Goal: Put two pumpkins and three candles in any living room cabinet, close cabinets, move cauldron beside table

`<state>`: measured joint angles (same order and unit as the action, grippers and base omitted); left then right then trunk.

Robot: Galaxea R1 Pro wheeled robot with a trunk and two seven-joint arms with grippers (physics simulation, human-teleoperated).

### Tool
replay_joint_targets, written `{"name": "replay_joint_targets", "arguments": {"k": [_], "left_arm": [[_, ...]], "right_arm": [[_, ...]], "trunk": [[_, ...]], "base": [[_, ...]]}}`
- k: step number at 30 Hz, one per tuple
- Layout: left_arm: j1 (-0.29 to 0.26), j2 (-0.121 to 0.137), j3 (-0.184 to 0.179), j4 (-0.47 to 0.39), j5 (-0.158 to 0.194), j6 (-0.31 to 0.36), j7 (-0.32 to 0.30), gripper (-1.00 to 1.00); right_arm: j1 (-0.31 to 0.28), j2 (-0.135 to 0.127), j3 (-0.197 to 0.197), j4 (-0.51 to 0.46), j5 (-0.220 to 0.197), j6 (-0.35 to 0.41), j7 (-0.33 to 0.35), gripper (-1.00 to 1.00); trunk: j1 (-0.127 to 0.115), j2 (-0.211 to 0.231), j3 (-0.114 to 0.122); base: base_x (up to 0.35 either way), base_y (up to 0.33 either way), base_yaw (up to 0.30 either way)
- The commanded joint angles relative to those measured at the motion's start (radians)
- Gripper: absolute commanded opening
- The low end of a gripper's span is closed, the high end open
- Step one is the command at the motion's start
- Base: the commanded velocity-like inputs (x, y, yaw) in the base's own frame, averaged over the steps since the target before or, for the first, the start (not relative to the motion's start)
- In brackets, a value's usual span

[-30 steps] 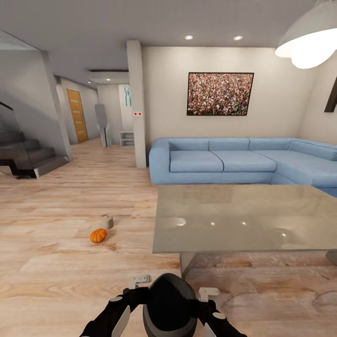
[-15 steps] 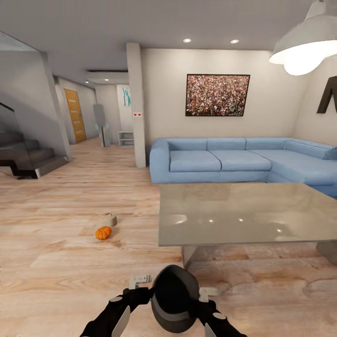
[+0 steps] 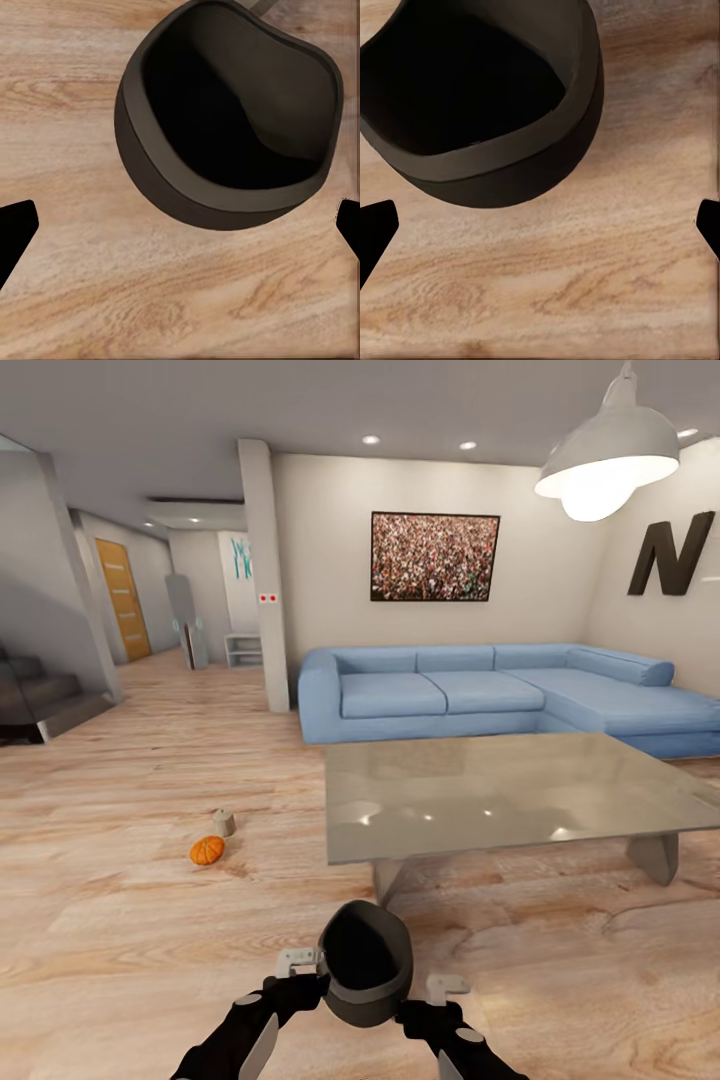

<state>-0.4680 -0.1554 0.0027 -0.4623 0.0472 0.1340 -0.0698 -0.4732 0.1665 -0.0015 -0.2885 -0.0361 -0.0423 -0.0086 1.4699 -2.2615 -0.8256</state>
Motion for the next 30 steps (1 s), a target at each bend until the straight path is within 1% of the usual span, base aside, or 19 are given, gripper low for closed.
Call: {"name": "replay_joint_targets", "arguments": {"k": [1, 30], "left_arm": [[0.000, 0.000, 0.000, -0.002, 0.005, 0.007, -0.002, 1.00], [0.001, 0.002, 0.001, -0.002, 0.006, 0.005, -0.008, 1.00]], "right_arm": [[-0.001, 0.000, 0.000, 0.001, -0.004, -0.004, -0.001, 1.00], [-0.001, -0.004, -0.001, 0.007, -0.005, -0.004, -0.001, 1.00]], "trunk": [[0.000, 0.000, -0.002], [0.000, 0.000, -0.040]], "base": [[-0.018, 0.004, -0.178], [-0.001, 0.000, -0.183]]}}
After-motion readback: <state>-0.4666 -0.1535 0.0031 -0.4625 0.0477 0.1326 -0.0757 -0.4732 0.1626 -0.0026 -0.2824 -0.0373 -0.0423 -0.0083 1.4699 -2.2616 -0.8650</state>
